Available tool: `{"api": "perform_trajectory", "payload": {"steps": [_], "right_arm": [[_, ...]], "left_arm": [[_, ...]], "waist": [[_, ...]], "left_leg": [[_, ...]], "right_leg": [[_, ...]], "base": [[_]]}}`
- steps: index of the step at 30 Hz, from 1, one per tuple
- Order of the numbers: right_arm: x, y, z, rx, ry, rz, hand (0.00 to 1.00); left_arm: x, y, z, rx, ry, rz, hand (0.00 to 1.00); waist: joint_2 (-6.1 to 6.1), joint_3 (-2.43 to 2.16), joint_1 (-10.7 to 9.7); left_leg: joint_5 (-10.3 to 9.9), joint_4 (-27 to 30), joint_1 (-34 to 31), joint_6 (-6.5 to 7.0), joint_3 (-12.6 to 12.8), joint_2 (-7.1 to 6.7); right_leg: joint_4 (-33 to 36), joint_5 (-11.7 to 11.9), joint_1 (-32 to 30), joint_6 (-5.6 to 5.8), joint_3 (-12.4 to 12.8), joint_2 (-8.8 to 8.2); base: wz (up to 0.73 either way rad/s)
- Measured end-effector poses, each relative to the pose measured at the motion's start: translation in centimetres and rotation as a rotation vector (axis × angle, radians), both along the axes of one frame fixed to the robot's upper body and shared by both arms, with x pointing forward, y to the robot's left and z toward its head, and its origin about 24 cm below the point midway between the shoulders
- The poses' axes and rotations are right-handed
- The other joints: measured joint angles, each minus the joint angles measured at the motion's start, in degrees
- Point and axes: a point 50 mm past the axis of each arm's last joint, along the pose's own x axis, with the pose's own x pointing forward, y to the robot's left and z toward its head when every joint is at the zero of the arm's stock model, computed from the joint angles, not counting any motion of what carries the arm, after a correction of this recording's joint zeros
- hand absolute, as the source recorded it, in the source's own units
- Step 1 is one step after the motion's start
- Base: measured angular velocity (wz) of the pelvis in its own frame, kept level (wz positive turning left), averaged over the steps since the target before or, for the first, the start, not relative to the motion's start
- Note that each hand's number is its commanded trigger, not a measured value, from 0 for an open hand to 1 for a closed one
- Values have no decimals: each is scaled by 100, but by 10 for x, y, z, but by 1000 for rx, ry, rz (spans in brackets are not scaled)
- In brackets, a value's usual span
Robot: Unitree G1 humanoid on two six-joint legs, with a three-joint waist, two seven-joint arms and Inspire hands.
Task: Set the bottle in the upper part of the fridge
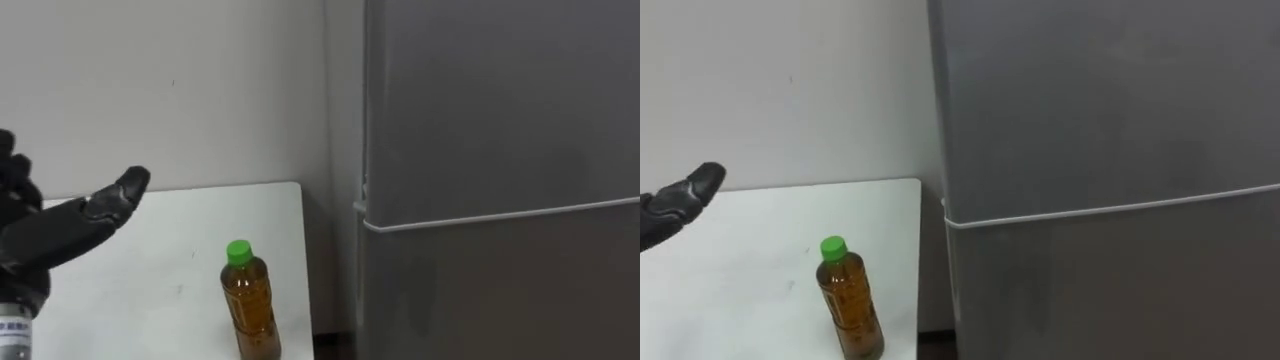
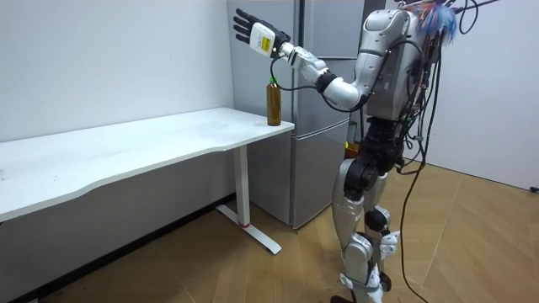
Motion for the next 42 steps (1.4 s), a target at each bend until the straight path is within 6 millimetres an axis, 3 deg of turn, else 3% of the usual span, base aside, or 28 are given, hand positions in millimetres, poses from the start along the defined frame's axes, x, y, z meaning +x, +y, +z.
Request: {"api": "perform_trajectory", "payload": {"steps": [10,16,30,42], "right_arm": [[9,1,1,23,-2,17,0],[12,3,1,28,-8,34,0],[15,4,1,34,18,55,0],[17,3,2,33,14,56,0]], "left_arm": [[11,-46,-3,64,25,-320,0],[12,-61,-7,76,51,-435,0],[15,-67,-11,103,102,-502,0],[16,-69,-11,108,117,-519,0]], "waist": [[42,-4,-229],[42,0,-357],[18,18,-376],[71,38,-477]], "left_leg": [[2,13,7,2,43,-5],[2,20,7,2,106,0],[2,11,-14,2,144,8],[2,11,16,2,178,16]], "right_leg": [[36,-1,-56,2,19,-13],[39,0,-83,1,88,-7],[49,4,-109,-6,157,4],[58,13,-130,-18,169,10]], "base": [[-1],[-6],[-3],[0]]}}
